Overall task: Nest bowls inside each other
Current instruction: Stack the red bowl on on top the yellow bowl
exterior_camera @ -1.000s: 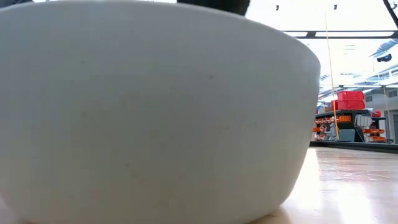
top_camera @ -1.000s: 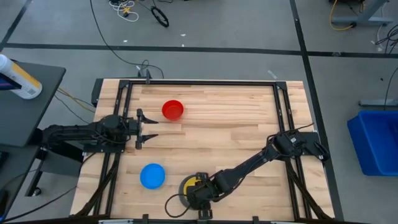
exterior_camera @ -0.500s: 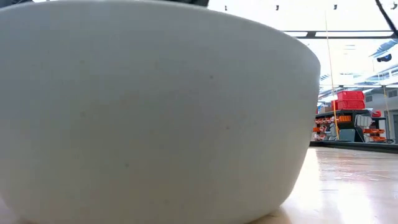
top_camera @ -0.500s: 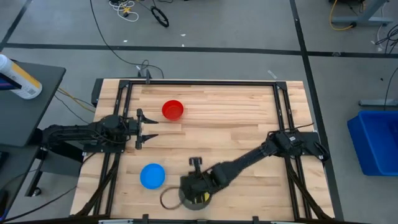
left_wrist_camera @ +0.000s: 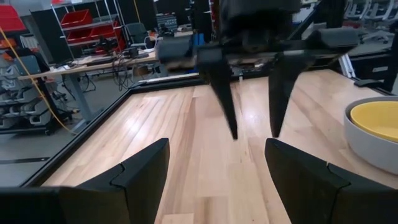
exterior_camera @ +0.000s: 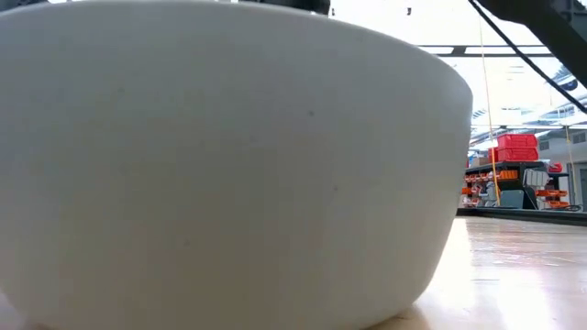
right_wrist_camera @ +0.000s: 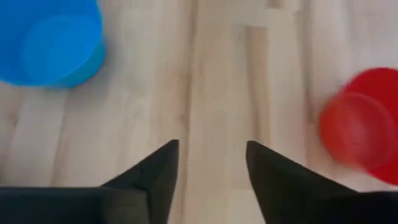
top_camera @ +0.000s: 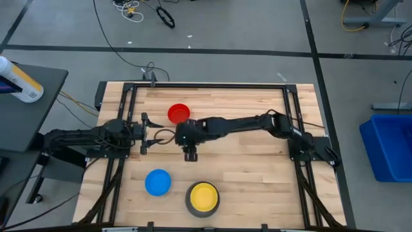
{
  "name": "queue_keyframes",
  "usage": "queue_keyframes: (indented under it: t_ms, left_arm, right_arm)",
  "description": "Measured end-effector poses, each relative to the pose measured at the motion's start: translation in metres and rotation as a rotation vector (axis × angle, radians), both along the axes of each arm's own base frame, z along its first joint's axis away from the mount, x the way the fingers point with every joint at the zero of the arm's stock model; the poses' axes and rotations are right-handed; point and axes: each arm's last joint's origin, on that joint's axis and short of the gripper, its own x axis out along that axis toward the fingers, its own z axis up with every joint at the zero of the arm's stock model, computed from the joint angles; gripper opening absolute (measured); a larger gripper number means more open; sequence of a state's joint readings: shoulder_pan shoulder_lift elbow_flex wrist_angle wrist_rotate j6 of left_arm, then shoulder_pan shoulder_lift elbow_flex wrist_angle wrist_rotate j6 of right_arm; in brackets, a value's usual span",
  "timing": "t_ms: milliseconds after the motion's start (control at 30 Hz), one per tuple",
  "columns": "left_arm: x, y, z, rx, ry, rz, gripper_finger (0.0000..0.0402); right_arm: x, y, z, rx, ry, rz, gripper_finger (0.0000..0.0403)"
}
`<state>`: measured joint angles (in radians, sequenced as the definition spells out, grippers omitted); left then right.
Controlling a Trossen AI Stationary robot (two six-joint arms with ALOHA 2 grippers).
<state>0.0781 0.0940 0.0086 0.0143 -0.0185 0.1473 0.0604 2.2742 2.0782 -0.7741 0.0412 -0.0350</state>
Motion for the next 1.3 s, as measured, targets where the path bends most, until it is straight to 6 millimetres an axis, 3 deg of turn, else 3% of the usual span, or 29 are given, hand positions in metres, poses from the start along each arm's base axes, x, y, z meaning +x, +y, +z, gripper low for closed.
queue_keyframes:
  t_ms: [200, 433, 633, 767, 933, 1100, 1300]
  left_arm:
    - [0.000, 0.000, 0.000, 0.022, 0.001, 0.011, 0.0275]
    - [0.000, 0.001, 0.002, 0.077, -0.015, 0.019, 0.0275]
    - [0.000, 0.001, 0.003, 0.046, -0.028, 0.041, 0.0275]
    - [0.000, 0.000, 0.003, 0.015, -0.029, -0.012, 0.0275]
    - [0.000, -0.003, 0.003, 0.043, -0.036, -0.100, 0.0275]
    - [0.000, -0.003, 0.004, 0.023, -0.040, -0.102, 0.0275]
    - [0.000, -0.002, 0.005, -0.066, -0.061, -0.067, 0.0275]
  right_arm:
    - [-0.005, -0.007, -0.014, 0.029, 0.064, 0.080, 0.0232]
    - [-0.025, -0.003, -0.037, 0.049, 0.271, 0.036, 0.0216]
    - [-0.056, 0.010, -0.016, 0.048, 0.131, 0.069, 0.0185]
    - [-0.101, 0.003, 0.015, 0.044, -0.097, 0.037, 0.0167]
    - [-0.183, -0.006, 0.035, 0.042, -0.383, -0.038, 0.0160]
    - [-0.248, -0.010, 0.027, 0.174, -0.660, -0.085, 0.0160]
    - [-0.300, -0.016, 0.001, 0.200, -0.752, -0.181, 0.0154]
